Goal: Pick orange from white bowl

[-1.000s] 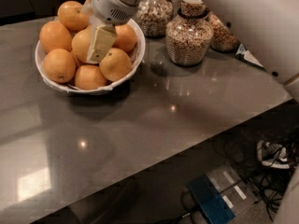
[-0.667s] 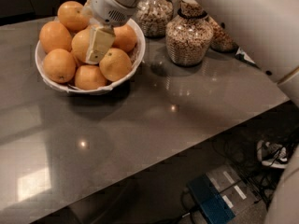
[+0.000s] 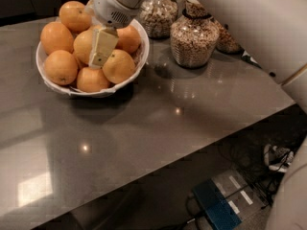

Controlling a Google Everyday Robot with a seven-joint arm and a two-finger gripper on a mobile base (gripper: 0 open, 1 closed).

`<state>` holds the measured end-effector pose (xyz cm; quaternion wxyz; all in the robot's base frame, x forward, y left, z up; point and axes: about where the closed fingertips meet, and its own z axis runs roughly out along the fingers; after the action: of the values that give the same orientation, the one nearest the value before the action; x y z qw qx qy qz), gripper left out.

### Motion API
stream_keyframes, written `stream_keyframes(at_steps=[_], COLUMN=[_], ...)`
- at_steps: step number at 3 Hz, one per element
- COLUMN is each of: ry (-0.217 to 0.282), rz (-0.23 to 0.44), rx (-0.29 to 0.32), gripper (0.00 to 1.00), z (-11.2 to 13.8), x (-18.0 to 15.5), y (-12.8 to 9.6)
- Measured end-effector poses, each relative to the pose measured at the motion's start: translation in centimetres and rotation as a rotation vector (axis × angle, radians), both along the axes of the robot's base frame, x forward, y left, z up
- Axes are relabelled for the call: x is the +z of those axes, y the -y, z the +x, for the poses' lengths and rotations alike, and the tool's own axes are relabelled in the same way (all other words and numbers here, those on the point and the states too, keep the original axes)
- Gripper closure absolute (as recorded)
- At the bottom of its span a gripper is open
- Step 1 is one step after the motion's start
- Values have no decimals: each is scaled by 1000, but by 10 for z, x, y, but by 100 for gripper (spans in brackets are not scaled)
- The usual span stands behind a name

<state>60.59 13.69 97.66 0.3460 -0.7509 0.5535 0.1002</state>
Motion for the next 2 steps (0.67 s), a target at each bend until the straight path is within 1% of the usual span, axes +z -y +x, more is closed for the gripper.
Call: stream_keyframes(at_steps=[1, 2], ry=[-18, -42], rz=[-1, -7], rx=[-3, -16], gripper=[17, 16], z=[6, 12], x=[-7, -14], y=[-5, -10])
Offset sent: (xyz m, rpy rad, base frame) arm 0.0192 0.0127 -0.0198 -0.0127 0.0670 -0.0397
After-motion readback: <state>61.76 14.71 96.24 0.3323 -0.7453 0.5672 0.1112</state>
